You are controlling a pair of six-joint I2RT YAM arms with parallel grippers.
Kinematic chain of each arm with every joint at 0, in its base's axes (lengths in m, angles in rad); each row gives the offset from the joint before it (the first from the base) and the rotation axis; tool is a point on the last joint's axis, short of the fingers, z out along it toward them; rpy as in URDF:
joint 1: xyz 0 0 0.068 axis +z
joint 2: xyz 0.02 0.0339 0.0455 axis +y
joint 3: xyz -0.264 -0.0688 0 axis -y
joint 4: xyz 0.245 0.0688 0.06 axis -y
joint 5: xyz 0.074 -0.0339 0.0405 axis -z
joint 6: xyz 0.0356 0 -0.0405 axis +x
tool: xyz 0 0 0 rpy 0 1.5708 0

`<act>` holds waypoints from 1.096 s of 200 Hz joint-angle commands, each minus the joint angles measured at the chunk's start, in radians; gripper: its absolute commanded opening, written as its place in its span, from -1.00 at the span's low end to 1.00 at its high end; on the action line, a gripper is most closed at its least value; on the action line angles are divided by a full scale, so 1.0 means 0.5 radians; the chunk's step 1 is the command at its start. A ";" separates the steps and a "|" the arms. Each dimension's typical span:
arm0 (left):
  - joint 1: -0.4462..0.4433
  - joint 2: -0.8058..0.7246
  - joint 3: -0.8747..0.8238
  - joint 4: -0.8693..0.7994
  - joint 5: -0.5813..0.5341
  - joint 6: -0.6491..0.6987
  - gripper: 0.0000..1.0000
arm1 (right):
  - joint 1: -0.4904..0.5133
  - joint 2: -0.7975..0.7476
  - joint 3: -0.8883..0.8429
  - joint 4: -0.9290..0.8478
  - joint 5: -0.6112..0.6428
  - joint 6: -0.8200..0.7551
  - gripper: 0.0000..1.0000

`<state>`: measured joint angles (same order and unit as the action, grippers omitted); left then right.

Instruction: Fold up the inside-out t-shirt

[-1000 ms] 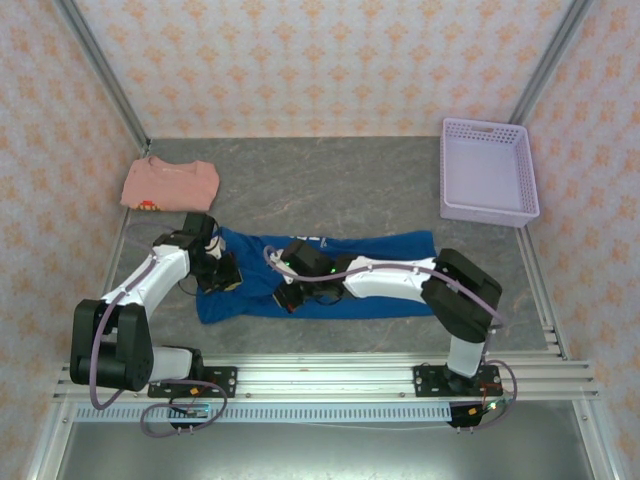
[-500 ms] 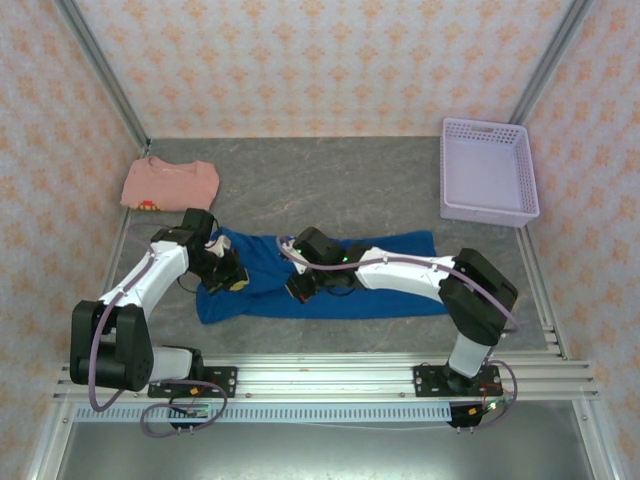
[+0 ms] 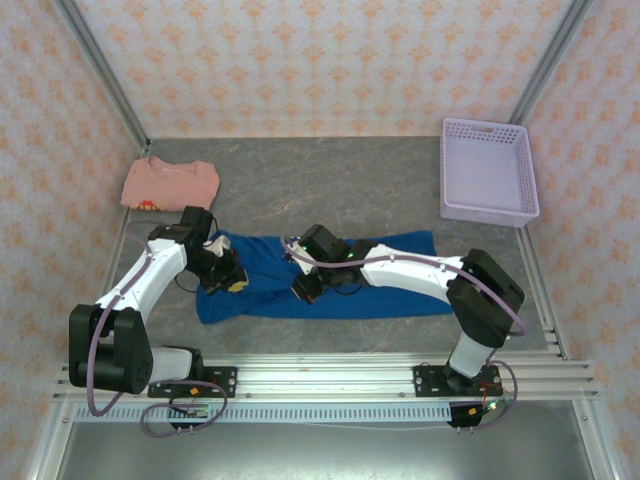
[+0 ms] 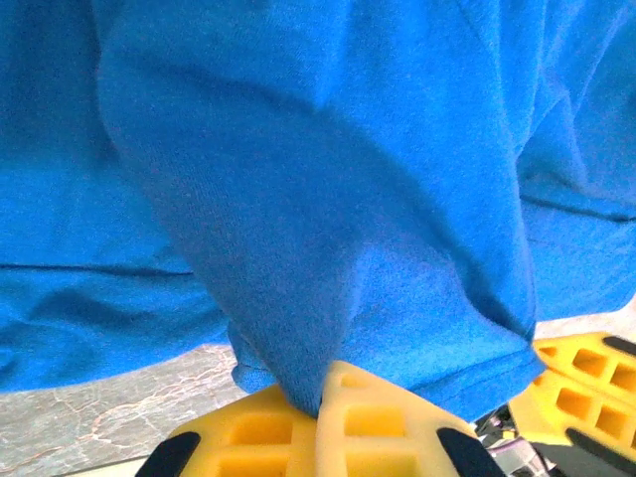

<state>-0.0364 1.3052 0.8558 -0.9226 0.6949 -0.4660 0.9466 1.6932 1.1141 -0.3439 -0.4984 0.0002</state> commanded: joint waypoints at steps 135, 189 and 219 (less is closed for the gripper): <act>0.018 -0.091 -0.003 0.630 -0.775 -0.124 0.28 | -0.016 0.081 0.159 0.142 -0.028 0.113 -0.15; 0.034 0.356 0.134 0.982 -0.980 -0.012 0.39 | -0.035 0.225 0.228 0.249 0.322 0.411 -0.21; 0.039 0.572 0.256 1.028 -0.836 0.014 0.36 | -0.160 0.247 0.235 0.211 0.496 0.553 -0.21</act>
<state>-0.0250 1.5337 0.9199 -0.4850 0.2546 -0.4885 0.9237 1.7996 1.2106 -0.2474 -0.3683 0.1844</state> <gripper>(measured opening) 0.690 0.396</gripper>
